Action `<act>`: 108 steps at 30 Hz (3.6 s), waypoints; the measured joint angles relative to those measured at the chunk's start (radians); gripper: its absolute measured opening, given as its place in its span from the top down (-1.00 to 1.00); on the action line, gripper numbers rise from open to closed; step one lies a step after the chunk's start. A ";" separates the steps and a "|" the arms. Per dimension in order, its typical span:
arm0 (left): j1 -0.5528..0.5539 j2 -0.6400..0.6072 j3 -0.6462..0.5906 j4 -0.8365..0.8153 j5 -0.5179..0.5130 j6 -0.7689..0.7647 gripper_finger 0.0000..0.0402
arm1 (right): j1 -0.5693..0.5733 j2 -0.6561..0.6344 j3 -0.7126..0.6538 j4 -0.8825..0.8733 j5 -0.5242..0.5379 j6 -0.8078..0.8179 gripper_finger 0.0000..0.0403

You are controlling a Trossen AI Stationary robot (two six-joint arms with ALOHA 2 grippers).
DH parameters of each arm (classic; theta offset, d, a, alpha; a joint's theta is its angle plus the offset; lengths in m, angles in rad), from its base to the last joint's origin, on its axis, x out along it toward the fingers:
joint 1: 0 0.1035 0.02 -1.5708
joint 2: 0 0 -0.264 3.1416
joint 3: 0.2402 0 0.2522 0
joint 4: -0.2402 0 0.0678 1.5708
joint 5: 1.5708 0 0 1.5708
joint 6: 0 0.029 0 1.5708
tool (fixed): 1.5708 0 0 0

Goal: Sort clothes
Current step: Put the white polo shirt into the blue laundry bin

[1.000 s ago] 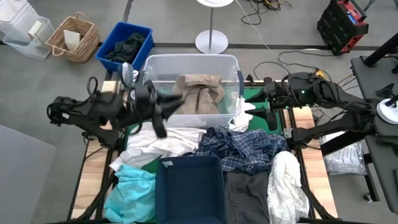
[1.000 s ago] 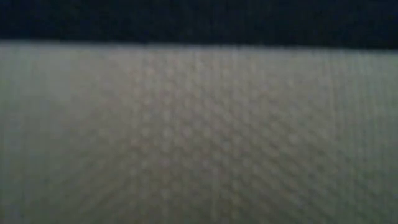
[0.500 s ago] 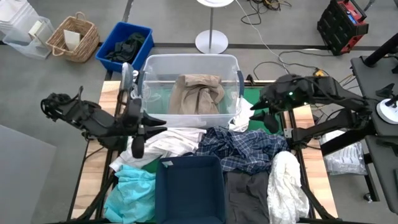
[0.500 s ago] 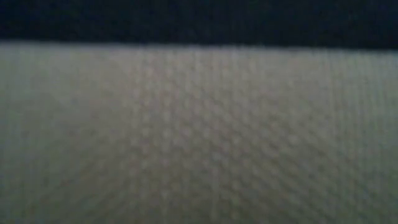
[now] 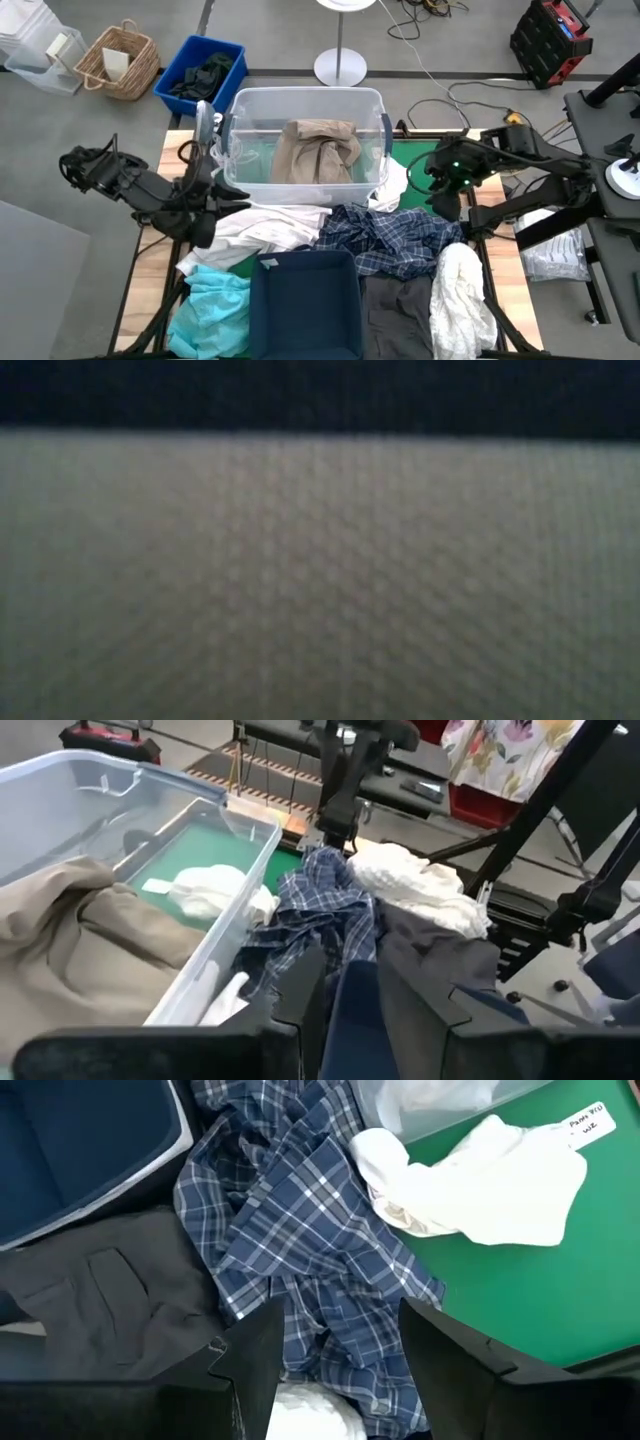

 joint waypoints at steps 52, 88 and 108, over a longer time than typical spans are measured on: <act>-0.028 0.183 -0.008 -0.600 0.251 -0.265 0.59 | 0.000 -0.197 -0.489 0.514 0.234 0.008 0.06; -0.041 -0.075 -0.955 -0.006 0.148 -0.257 -0.24 | 0.000 -0.128 -0.359 0.516 0.265 0.000 0.06; -0.040 -0.118 -1.164 0.188 0.220 -0.443 0.93 | 0.000 -0.114 -0.360 0.567 0.272 -0.001 0.06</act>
